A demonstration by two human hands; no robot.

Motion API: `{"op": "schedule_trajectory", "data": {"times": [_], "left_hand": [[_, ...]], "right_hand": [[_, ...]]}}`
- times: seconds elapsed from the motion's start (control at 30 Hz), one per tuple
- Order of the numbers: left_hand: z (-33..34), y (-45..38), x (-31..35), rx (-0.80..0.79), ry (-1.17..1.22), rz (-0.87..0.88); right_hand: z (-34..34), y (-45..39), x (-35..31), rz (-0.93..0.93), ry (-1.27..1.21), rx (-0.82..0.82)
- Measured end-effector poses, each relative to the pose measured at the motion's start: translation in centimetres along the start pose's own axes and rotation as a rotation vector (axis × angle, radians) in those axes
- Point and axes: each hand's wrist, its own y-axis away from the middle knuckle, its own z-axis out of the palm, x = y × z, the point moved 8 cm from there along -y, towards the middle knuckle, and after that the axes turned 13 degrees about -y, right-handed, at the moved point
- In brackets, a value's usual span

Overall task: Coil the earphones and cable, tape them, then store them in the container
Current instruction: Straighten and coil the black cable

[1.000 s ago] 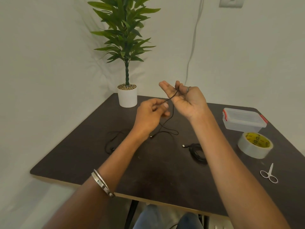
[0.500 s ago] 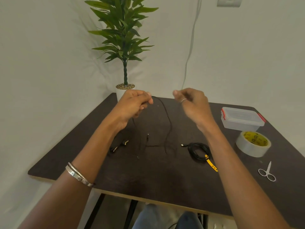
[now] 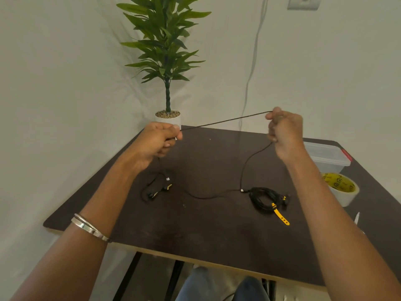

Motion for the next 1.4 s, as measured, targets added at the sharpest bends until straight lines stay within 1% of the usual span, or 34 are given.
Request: {"op": "schedule_trajectory", "data": {"times": [0.03,0.07,0.17,0.2,0.23,0.3,0.37,0.4,0.47,0.6,0.67,0.77,0.83,0.9,0.97,1.07,1.17,1.23,1.3,1.4], "left_hand": [[-0.2,-0.1,-0.5,0.017,0.023,-0.021],[-0.2,-0.1,-0.9,0.028,0.061,-0.041],[0.9,-0.3,-1.3,0.025,0.184,-0.098],[1.5,-0.4,-1.3,0.01,0.208,-0.113],[2.1,-0.4,-1.2,-0.011,0.227,-0.123],[3.2,-0.3,-0.8,-0.06,0.252,-0.135],[4.0,-0.3,-0.3,-0.106,0.263,-0.137],[4.3,-0.2,-0.2,-0.13,0.273,-0.138],[4.6,0.0,0.0,-0.174,0.303,-0.13],[5.4,0.9,-0.4,-0.298,0.418,-0.108],[6.2,1.4,-0.6,-0.375,0.526,-0.103],[7.7,2.2,-0.3,-0.512,0.759,-0.075],[8.5,2.2,0.3,-0.548,0.932,-0.038],[9.1,1.9,0.9,-0.519,1.044,0.007],[9.5,1.4,1.7,-0.461,1.137,0.041],[9.0,0.2,1.9,-0.311,1.2,0.064],[7.7,-1.0,1.0,-0.049,1.055,0.049],[6.8,-1.3,0.2,0.083,0.931,0.039],[6.2,-1.5,-0.5,0.139,0.783,0.059],[5.9,-1.6,-1.4,0.156,0.473,0.112]], "right_hand": [[-0.6,-0.5,0.1,-0.033,0.114,0.022],[-0.4,-0.7,0.2,-0.07,0.279,-0.016],[2.9,0.5,1.4,-0.159,0.883,-0.29],[4.4,1.3,1.8,-0.184,0.992,-0.404],[6.0,2.5,1.8,-0.219,1.025,-0.509],[9.2,5.2,1.6,-0.284,0.943,-0.717],[11.3,7.3,2.0,-0.285,0.771,-0.876],[12.0,8.0,2.2,-0.251,0.672,-0.921],[12.3,8.2,2.2,-0.164,0.491,-0.917],[10.7,6.0,2.0,-0.069,0.232,-0.779],[9.9,5.0,1.7,-0.093,0.21,-0.693],[9.0,4.0,2.0,-0.165,0.259,-0.535],[9.1,4.1,2.9,-0.188,0.321,-0.492],[9.6,4.6,4.5,-0.191,0.435,-0.511],[10.2,5.9,5.8,-0.219,0.576,-0.588],[11.3,8.2,7.1,-0.24,0.698,-0.725],[11.8,9.8,7.8,-0.281,0.787,-0.809],[12.0,10.6,8.1,-0.338,0.835,-0.878],[11.8,11.0,8.3,-0.36,0.863,-0.93],[10.9,11.2,7.5,-0.347,0.892,-0.957]]}}
